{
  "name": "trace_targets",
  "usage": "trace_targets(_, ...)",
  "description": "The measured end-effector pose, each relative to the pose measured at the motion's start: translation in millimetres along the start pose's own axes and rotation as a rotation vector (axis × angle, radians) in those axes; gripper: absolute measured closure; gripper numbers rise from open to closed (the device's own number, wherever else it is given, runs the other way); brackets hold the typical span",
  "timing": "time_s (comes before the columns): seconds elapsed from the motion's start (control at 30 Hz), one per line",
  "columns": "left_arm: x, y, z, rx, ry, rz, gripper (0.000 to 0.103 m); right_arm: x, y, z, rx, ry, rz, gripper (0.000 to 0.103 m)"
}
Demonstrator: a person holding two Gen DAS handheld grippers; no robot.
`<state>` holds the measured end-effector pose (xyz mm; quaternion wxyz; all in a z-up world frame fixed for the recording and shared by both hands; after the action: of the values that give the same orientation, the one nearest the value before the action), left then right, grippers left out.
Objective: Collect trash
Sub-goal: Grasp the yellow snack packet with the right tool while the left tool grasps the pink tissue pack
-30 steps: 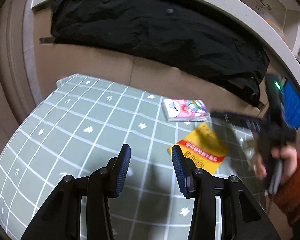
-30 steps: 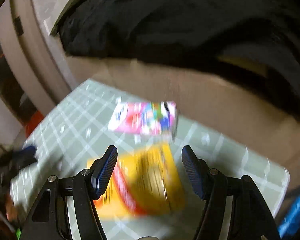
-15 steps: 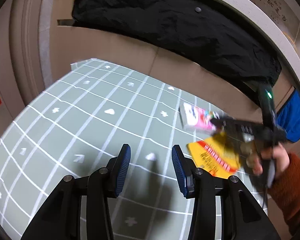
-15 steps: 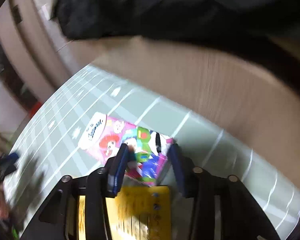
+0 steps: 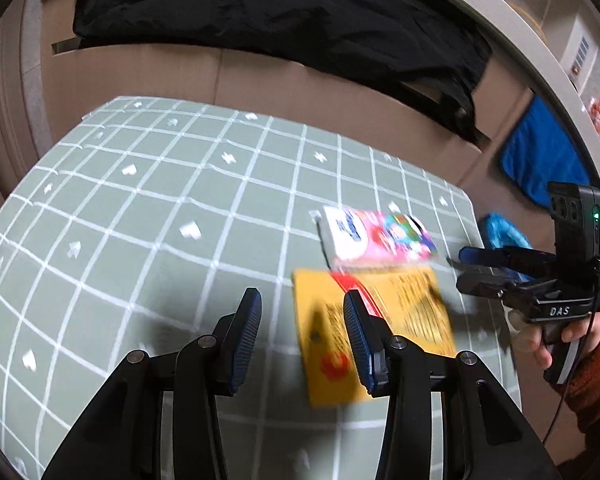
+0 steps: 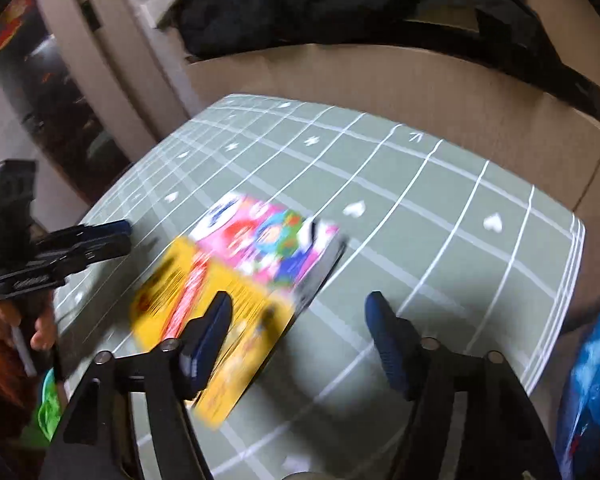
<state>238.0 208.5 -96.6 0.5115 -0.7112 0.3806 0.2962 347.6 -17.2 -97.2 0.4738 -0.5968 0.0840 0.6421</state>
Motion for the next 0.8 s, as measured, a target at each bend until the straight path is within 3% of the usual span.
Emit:
trace_targets(0.13, -1, 16, -8, -0.008, 0.007, 0.014, 0.059, 10, 24, -3, 0.078, -0.066, 0.046, 0.033)
trace_targets(0.23, -13, 25, 0, -0.044, -0.004, -0.007, 0.059, 13, 28, 7, 0.089, -0.033, 0.017, 0.029)
trace_targets(0.27, -18, 27, 4, -0.055, -0.014, -0.016, 0.059, 15, 27, 12, 0.078, -0.024, 0.02, 0.019)
trace_targets(0.3, -25, 30, 10, -0.07, -0.032, -0.031, 0.059, 20, 24, 18, 0.05, -0.028, 0.031, 0.002)
trace_targets(0.33, -31, 32, 17, -0.085, -0.048, -0.042, 0.059, 27, 22, 26, 0.018, -0.024, 0.045, 0.0)
trace_targets(0.47, -48, 41, 39, -0.143, -0.071, -0.068, 0.059, 45, 18, 50, -0.076, 0.17, 0.089, 0.0)
trace_targets(0.53, -53, 47, 47, -0.166, -0.073, -0.075, 0.059, 51, 13, 56, -0.079, 0.173, 0.08, 0.0)
trace_targets(0.57, -54, 50, 50, -0.173, -0.075, -0.075, 0.059, 52, 11, 58, -0.072, 0.167, 0.074, 0.003)
trace_targets(0.63, -56, 54, 55, -0.184, -0.075, -0.073, 0.059, 53, 7, 61, -0.08, 0.195, 0.057, 0.027)
trace_targets(0.7, -57, 58, 60, -0.197, -0.073, -0.075, 0.059, 52, 6, 66, -0.104, 0.229, 0.055, 0.07)
trace_targets(0.77, -58, 59, 62, -0.21, -0.07, -0.08, 0.059, 43, 6, 67, -0.102, 0.162, 0.075, 0.083)
trace_targets(0.8, -58, 59, 63, -0.214, -0.067, -0.082, 0.059, 37, 6, 68, -0.084, 0.086, 0.083, 0.087)
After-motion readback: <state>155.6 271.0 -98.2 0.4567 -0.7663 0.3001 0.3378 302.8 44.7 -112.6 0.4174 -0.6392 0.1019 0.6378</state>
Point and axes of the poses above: each gripper's, at about its wrist camera, not at the fingertips, and x roughly the way its jaws point, z to its left, y to its underside, the point moved 3 cm from there along x, roughly the way its jaws point, and after that the axes turned 8 degrees about z, right-handed, at the moved point
